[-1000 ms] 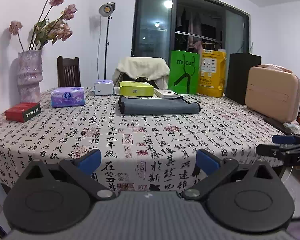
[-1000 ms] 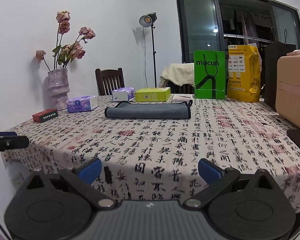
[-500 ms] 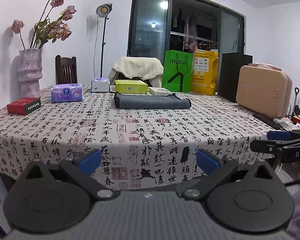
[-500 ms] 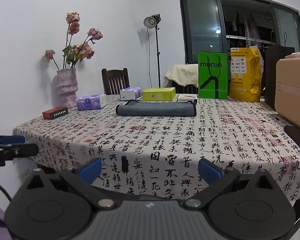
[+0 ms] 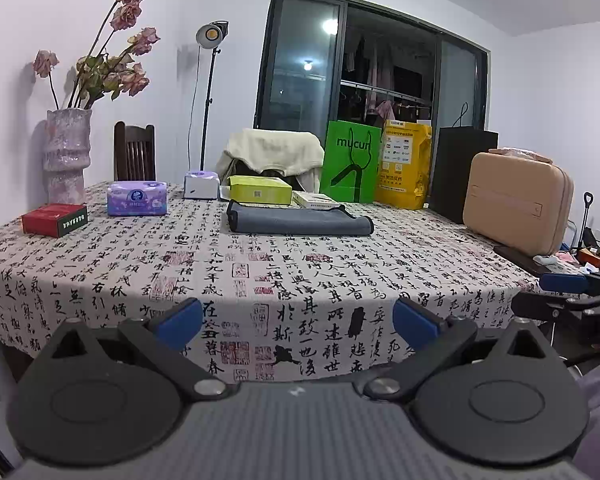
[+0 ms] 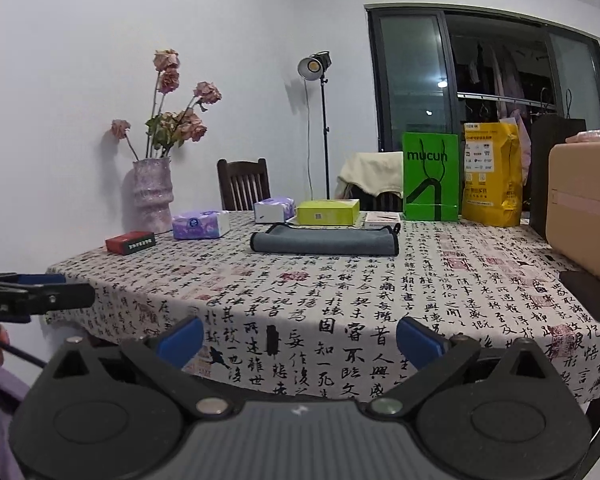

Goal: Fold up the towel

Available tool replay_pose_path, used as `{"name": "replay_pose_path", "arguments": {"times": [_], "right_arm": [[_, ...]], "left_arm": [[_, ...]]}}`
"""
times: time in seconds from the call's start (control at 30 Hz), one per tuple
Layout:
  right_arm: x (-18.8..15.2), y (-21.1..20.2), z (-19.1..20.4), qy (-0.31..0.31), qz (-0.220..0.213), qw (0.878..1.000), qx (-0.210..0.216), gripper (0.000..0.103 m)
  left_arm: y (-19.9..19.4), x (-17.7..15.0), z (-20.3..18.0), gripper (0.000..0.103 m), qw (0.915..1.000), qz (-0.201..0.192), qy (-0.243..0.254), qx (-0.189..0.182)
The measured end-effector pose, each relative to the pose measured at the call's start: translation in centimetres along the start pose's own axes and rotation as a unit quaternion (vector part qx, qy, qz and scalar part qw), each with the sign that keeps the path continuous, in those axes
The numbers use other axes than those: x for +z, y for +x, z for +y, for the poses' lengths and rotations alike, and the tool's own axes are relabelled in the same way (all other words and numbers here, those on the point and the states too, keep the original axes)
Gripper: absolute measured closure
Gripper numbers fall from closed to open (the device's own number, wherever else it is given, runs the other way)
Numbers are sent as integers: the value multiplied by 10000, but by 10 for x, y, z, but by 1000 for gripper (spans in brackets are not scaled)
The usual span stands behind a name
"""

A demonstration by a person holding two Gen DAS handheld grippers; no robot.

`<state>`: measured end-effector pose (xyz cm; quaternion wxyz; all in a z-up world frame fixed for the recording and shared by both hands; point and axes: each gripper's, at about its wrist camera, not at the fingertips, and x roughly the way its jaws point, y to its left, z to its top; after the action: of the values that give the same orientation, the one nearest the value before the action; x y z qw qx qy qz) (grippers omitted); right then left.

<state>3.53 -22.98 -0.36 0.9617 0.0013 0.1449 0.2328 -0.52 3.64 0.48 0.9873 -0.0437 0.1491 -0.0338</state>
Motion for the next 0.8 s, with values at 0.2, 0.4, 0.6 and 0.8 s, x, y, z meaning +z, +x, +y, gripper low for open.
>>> {"name": "replay_pose_path", "arguments": {"times": [0.2, 0.4, 0.6, 0.8], "right_arm": [[1, -5, -1, 96, -39, 9999, -73, 0], [1, -6, 0, 44, -65, 10000, -24, 0], [1, -7, 1, 21, -101, 9999, -6, 0], [1, -6, 1, 20, -99, 9999, 8, 0]], "left_arm": [[-4, 1, -3, 0, 10000, -37, 5, -56], [-5, 1, -3, 0, 9999, -86, 14, -65], [-6, 2, -5, 0, 9999, -126, 43, -79], [-7, 2, -5, 0, 9999, -131, 52, -73]]}}
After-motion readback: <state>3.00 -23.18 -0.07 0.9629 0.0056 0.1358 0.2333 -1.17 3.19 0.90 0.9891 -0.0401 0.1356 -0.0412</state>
